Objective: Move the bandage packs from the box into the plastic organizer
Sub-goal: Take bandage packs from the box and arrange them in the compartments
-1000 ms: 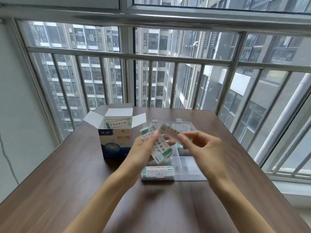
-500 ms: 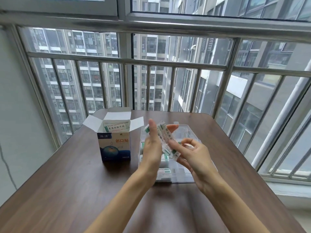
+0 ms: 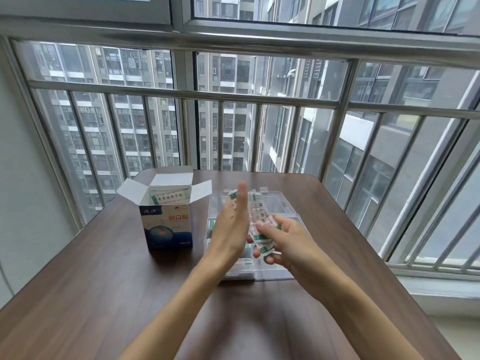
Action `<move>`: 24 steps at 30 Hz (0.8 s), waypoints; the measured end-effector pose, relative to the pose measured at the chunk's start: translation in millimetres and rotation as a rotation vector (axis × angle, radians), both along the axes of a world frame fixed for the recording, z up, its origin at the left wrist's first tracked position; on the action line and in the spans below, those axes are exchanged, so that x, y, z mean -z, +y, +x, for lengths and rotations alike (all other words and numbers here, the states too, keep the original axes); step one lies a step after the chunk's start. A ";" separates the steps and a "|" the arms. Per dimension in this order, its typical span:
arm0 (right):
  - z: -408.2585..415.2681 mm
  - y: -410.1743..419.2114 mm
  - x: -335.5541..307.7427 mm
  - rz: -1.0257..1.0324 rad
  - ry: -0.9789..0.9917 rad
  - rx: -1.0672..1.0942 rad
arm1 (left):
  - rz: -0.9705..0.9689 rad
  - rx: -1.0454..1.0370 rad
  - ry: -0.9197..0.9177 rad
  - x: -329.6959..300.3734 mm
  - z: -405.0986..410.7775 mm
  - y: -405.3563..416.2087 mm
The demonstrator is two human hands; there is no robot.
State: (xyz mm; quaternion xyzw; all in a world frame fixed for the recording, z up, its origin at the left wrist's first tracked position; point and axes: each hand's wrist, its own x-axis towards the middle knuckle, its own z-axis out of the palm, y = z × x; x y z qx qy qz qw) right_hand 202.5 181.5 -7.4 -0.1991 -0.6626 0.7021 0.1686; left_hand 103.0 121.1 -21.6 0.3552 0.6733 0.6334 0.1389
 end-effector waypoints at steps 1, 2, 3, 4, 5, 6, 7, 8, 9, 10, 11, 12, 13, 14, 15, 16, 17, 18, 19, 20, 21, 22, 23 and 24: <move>1.8 2.2 -1.5 0.015 0.008 0.023 | -0.061 -0.002 0.051 -1.0 -3.2 -2.2; 3.6 4.3 -2.6 0.036 0.008 0.041 | -0.106 0.002 0.069 -2.3 -6.5 -5.2; 5.5 6.3 -3.2 0.069 -0.001 0.053 | -0.136 0.018 0.056 -3.9 -8.6 -9.3; 6.7 8.2 -3.0 0.106 -0.016 0.065 | -0.163 0.049 0.040 -5.1 -10.7 -12.8; 7.9 9.7 -1.8 0.136 -0.035 0.080 | -0.195 0.080 0.025 -6.7 -11.8 -16.9; 8.4 10.9 0.2 0.159 -0.050 0.099 | -0.223 0.107 0.015 -6.2 -13.4 -19.7; 8.3 12.1 2.8 0.180 -0.061 0.120 | -0.230 0.130 -0.010 -5.2 -14.1 -21.4; 8.1 13.3 5.7 0.202 -0.069 0.142 | -0.216 0.153 -0.054 -3.9 -14.0 -22.2; 7.9 13.4 8.0 0.222 -0.078 0.163 | -0.194 0.167 -0.115 -3.3 -13.1 -23.8; 7.7 13.1 9.7 0.234 -0.081 0.187 | -0.173 0.173 -0.161 -1.9 -12.9 -24.2; 7.1 12.9 10.9 0.231 -0.068 0.215 | -0.156 0.172 -0.194 -1.6 -12.3 -25.0; 6.9 13.2 11.7 0.212 -0.040 0.250 | -0.145 0.162 -0.208 -1.7 -12.0 -25.1; 7.3 14.7 11.5 0.192 -0.002 0.296 | -0.136 0.148 -0.226 -2.4 -11.2 -25.7; 8.4 17.6 10.5 0.185 0.037 0.352 | -0.128 0.130 -0.236 -2.6 -11.4 -25.4; 10.6 21.0 8.0 0.187 0.071 0.399 | -0.122 0.116 -0.248 -3.2 -11.2 -25.8; 13.1 24.4 4.7 0.197 0.095 0.417 | -0.120 0.109 -0.250 -3.3 -11.4 -25.8; 15.4 26.3 0.1 0.221 0.104 0.398 | -0.117 0.111 -0.256 -4.2 -10.3 -26.3; 16.6 26.9 -3.6 0.273 0.085 0.350 | -0.114 0.112 -0.258 -4.7 -9.5 -26.2; 16.3 26.0 -5.4 0.366 0.029 0.293 | -0.105 0.116 -0.272 -5.4 -7.7 -26.1; 14.9 23.4 -5.8 0.505 -0.055 0.244 | -0.091 0.122 -0.292 -5.6 -6.0 -25.1; 13.0 20.3 -4.4 0.671 -0.153 0.219 | -0.076 0.130 -0.323 -6.2 -3.3 -23.8; 10.4 17.6 -0.6 0.843 -0.237 0.219 | -0.060 0.139 -0.354 -6.2 -0.6 -22.1; 8.6 14.6 3.4 0.990 -0.286 0.244 | -0.045 0.148 -0.394 -6.4 2.6 -20.8; 8.3 12.0 6.3 1.093 -0.302 0.276 | -0.035 0.151 -0.436 -5.9 5.1 -19.2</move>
